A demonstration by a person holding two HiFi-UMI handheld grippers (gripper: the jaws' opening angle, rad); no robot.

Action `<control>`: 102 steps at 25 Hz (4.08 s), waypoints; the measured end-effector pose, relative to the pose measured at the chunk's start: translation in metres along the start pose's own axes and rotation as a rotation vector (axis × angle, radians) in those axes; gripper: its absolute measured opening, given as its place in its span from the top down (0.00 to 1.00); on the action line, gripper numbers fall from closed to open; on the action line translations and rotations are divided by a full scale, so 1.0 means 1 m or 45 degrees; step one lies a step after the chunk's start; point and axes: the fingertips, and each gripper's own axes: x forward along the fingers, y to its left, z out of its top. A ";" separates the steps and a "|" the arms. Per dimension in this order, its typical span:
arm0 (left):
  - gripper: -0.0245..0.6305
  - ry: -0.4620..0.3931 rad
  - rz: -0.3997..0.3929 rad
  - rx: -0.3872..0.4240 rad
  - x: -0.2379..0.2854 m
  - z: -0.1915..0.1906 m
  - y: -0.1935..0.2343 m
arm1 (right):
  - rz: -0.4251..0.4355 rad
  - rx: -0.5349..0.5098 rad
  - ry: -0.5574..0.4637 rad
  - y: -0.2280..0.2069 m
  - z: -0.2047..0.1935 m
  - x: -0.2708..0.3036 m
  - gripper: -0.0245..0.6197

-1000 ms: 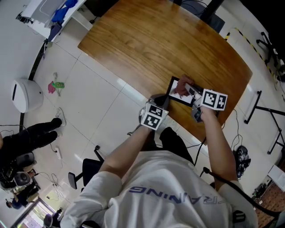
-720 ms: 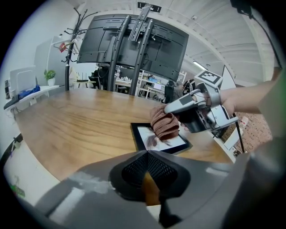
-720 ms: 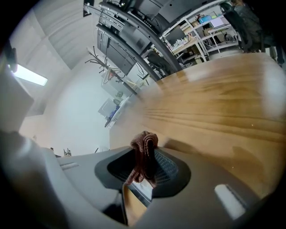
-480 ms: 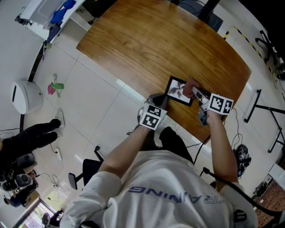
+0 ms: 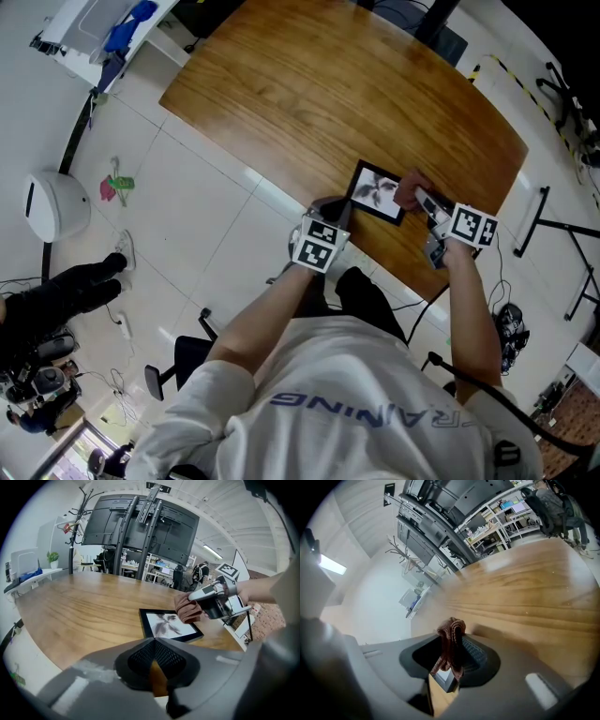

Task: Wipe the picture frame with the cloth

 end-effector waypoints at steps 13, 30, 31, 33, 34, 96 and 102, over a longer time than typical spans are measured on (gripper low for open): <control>0.96 -0.002 -0.001 -0.017 0.002 0.002 -0.001 | 0.213 -0.056 -0.023 0.079 0.009 0.015 0.78; 0.96 -0.007 -0.005 -0.044 0.003 0.004 -0.002 | 0.115 -0.102 0.135 0.092 -0.026 0.080 0.78; 0.96 -0.006 -0.006 -0.046 0.003 0.003 -0.001 | 0.109 -0.101 0.137 0.091 -0.027 0.082 0.78; 0.96 -0.006 -0.008 -0.049 0.003 0.003 -0.001 | 0.103 -0.102 0.142 0.089 -0.029 0.085 0.78; 0.96 -0.006 -0.009 -0.050 0.004 0.003 -0.001 | 0.103 -0.100 0.144 0.089 -0.029 0.085 0.78; 0.96 -0.028 -0.061 -0.161 0.002 0.004 -0.001 | 0.147 -0.078 0.116 0.092 -0.051 0.050 0.78; 0.96 -0.039 -0.088 -0.229 0.000 0.006 0.000 | 0.121 -0.037 0.135 0.084 -0.054 0.062 0.78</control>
